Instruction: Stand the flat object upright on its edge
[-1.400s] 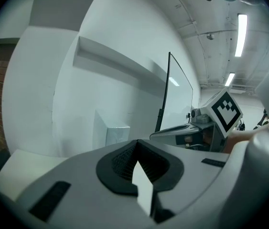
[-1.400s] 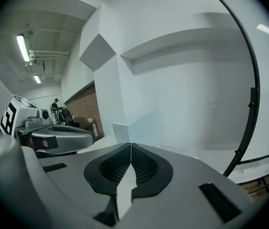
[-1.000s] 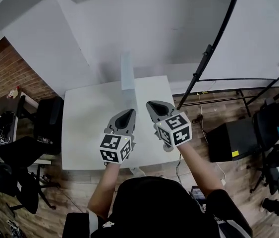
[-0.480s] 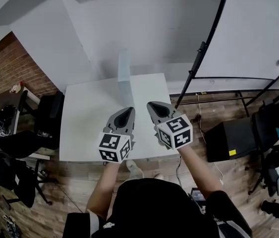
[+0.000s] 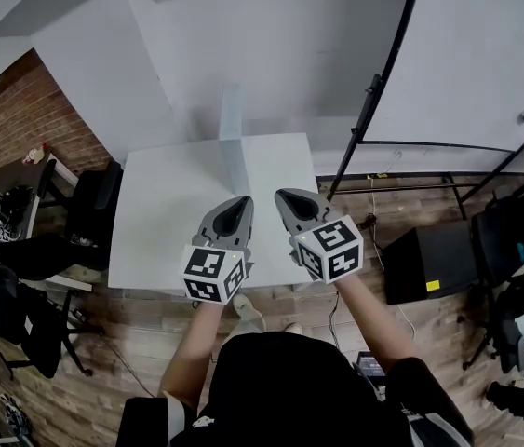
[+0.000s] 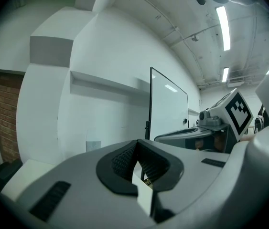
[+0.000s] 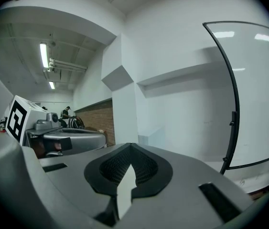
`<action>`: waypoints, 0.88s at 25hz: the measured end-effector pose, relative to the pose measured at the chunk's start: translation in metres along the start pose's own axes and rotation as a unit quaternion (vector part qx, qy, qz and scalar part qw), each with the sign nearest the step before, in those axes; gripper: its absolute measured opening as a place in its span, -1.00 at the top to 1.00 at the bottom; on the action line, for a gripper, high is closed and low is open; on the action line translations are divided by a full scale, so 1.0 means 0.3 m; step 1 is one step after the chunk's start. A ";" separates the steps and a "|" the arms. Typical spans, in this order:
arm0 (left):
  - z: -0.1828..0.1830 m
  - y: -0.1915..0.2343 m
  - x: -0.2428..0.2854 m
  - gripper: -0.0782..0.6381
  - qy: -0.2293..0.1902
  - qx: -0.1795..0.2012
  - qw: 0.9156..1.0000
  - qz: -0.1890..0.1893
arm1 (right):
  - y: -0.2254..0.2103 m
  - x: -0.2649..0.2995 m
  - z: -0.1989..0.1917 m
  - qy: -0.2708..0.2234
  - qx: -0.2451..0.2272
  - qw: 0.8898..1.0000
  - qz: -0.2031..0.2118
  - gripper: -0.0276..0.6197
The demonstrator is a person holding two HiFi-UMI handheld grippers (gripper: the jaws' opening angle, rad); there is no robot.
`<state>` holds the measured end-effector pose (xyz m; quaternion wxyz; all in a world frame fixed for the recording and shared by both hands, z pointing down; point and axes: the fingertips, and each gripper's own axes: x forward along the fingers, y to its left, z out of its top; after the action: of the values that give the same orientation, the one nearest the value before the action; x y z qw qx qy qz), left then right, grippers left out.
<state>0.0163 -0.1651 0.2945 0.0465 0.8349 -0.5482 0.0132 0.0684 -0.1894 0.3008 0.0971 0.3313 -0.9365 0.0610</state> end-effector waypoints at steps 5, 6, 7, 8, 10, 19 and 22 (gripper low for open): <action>0.010 -0.034 -0.019 0.75 -0.008 0.006 1.000 0.003 | 0.009 -0.039 0.004 -0.007 -0.008 1.000 0.002 0.79; 0.014 -0.038 -0.020 0.75 -0.010 0.008 1.000 0.003 | 0.009 -0.045 0.005 -0.009 -0.010 1.000 0.001 0.79; 0.017 -0.042 -0.020 0.75 -0.011 0.012 1.000 0.003 | 0.009 -0.051 0.006 -0.011 -0.012 1.000 0.001 0.79; 0.021 -0.045 -0.020 0.75 -0.012 0.016 1.000 0.003 | 0.010 -0.057 0.007 -0.013 -0.013 1.000 0.001 0.79; 0.029 -0.048 -0.021 0.75 -0.014 0.020 1.000 0.002 | 0.010 -0.066 0.009 -0.017 -0.014 1.000 0.000 0.79; 0.029 -0.065 -0.036 0.75 -0.021 0.016 1.000 0.004 | 0.014 -0.081 0.014 -0.028 -0.015 0.999 0.002 0.79; 0.037 -0.065 -0.037 0.75 -0.022 0.018 1.000 0.003 | 0.015 -0.084 0.014 -0.029 -0.015 0.999 0.002 0.79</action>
<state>0.0294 -0.1482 0.2815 0.0192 0.8338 -0.5517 0.0045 0.0841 -0.1712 0.2908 0.0745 0.3298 -0.9403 0.0379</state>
